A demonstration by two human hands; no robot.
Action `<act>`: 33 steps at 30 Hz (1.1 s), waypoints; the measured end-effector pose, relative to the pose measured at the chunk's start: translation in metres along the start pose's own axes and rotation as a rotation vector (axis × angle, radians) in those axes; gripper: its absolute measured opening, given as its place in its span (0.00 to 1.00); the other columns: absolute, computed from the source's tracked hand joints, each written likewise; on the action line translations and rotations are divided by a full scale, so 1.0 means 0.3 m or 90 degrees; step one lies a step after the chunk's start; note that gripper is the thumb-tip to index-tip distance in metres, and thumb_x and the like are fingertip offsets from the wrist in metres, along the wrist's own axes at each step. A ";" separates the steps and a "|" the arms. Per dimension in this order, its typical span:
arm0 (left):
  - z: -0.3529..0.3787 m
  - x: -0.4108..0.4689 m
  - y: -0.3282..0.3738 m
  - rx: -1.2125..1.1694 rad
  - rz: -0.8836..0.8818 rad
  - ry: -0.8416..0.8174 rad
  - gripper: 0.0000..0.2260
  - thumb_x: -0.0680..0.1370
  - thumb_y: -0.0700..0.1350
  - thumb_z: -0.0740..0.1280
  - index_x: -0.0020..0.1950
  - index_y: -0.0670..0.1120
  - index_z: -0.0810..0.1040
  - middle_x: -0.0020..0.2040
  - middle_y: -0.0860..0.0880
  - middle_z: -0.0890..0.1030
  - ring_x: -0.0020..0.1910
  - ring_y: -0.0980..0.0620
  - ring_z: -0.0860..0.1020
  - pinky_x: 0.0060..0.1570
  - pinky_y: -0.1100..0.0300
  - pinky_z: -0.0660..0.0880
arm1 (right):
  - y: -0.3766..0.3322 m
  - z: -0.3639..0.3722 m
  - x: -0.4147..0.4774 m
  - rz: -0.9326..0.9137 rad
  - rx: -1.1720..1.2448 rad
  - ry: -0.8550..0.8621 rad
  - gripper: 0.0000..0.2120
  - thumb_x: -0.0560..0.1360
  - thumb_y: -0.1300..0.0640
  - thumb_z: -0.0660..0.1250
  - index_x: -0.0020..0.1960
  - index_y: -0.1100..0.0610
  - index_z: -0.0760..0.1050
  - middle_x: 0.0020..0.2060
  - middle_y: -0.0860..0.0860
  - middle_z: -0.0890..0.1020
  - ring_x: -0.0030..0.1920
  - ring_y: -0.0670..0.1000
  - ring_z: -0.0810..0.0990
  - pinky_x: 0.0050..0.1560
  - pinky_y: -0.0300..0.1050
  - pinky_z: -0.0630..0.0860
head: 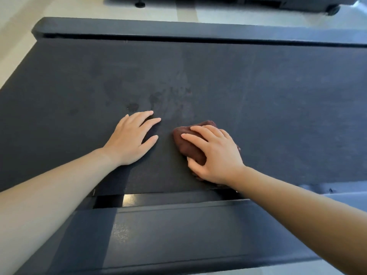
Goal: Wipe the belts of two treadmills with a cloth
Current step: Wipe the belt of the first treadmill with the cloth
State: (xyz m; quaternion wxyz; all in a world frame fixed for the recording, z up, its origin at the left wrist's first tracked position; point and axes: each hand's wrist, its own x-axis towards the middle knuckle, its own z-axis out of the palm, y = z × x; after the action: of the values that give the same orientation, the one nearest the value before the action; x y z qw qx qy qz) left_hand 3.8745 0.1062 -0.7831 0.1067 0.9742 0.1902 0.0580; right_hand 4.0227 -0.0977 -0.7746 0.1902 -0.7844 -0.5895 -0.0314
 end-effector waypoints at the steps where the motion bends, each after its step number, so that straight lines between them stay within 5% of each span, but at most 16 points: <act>1: -0.002 -0.004 -0.023 -0.007 -0.011 0.005 0.21 0.79 0.52 0.60 0.71 0.51 0.66 0.73 0.50 0.63 0.72 0.49 0.59 0.70 0.43 0.54 | -0.004 0.012 0.040 0.027 -0.003 0.002 0.24 0.69 0.44 0.64 0.64 0.49 0.76 0.62 0.51 0.77 0.62 0.56 0.74 0.61 0.55 0.69; 9: 0.021 -0.011 -0.059 -0.053 -0.034 0.031 0.22 0.78 0.54 0.56 0.72 0.55 0.64 0.74 0.51 0.61 0.73 0.51 0.56 0.71 0.44 0.49 | -0.066 0.091 0.242 0.218 -0.084 0.010 0.26 0.71 0.42 0.60 0.68 0.48 0.70 0.67 0.51 0.73 0.65 0.57 0.69 0.63 0.56 0.66; 16: 0.026 -0.013 -0.068 -0.069 -0.035 0.036 0.22 0.77 0.55 0.57 0.72 0.55 0.64 0.74 0.52 0.60 0.73 0.52 0.55 0.71 0.44 0.48 | -0.134 0.087 0.108 0.206 -0.081 0.027 0.27 0.70 0.41 0.58 0.67 0.48 0.71 0.65 0.50 0.73 0.65 0.56 0.70 0.64 0.58 0.68; 25: 0.019 0.032 -0.118 -0.044 -0.062 0.033 0.26 0.76 0.59 0.56 0.73 0.53 0.60 0.75 0.53 0.59 0.74 0.52 0.52 0.71 0.44 0.46 | -0.041 0.180 0.442 0.223 -0.074 0.043 0.27 0.71 0.40 0.58 0.68 0.47 0.70 0.66 0.50 0.73 0.66 0.56 0.67 0.65 0.56 0.64; 33: 0.009 0.144 -0.154 -0.002 -0.165 0.051 0.25 0.74 0.61 0.52 0.71 0.57 0.63 0.73 0.54 0.61 0.73 0.52 0.55 0.70 0.40 0.49 | 0.105 0.231 0.776 0.110 -0.043 -0.004 0.27 0.71 0.39 0.58 0.69 0.46 0.68 0.67 0.51 0.72 0.67 0.57 0.67 0.66 0.58 0.64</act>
State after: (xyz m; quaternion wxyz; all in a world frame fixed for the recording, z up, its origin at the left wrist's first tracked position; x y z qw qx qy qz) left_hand 3.8982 0.1642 -0.7934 0.1069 0.9383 0.3183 0.0831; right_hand 4.1106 0.1309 -0.7833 0.1640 -0.8383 -0.5190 -0.0324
